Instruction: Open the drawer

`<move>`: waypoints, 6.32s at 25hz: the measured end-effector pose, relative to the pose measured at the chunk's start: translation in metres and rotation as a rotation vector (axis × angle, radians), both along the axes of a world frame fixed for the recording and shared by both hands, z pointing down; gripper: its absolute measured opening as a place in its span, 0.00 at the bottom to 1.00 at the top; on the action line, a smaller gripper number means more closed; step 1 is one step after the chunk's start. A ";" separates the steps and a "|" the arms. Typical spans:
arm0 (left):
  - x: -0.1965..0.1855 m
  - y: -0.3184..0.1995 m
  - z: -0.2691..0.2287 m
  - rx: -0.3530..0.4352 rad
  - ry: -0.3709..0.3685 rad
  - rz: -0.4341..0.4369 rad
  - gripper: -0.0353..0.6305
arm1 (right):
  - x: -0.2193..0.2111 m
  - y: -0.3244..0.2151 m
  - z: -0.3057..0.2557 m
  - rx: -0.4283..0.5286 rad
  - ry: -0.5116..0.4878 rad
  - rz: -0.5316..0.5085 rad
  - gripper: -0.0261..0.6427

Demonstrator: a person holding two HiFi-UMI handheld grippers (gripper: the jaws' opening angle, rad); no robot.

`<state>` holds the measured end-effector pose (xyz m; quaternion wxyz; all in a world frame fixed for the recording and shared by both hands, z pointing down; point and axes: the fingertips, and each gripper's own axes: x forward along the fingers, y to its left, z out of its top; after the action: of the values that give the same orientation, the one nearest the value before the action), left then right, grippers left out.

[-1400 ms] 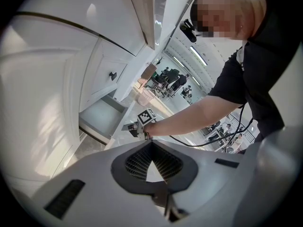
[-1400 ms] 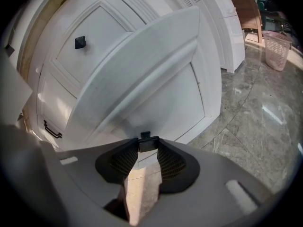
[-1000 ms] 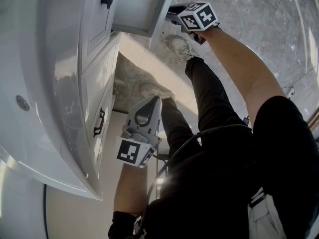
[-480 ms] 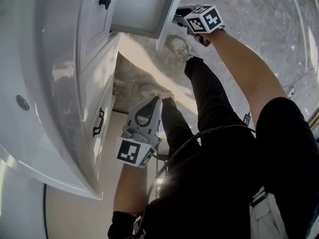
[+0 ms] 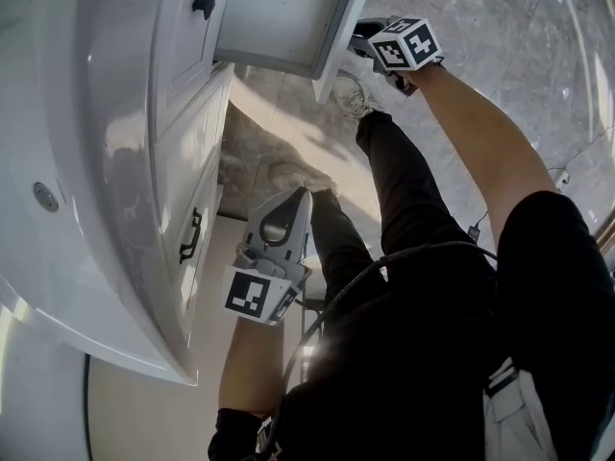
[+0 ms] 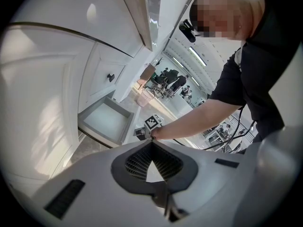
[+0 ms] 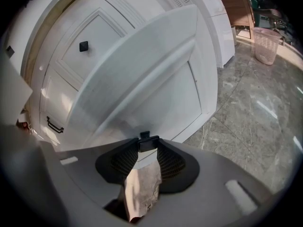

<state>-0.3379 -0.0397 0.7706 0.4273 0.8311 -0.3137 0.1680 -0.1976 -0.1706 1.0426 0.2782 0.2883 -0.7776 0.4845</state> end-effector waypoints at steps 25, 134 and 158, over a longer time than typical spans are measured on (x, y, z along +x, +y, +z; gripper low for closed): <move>0.012 0.012 -0.002 -0.015 0.009 0.019 0.04 | 0.006 0.006 -0.012 -0.101 -0.180 0.088 0.22; -0.330 0.117 -0.616 0.771 -0.094 -0.862 0.04 | -0.284 0.039 -0.845 0.840 -0.393 -0.521 0.04; -0.391 0.170 -0.665 0.858 -0.198 -1.020 0.04 | -0.357 0.053 -0.910 0.810 -0.565 -0.563 0.04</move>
<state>-0.7289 0.1301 0.1052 0.0542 0.6558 -0.7435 -0.1191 -0.5549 -0.1181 0.1330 0.0450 0.0130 -0.9925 0.1130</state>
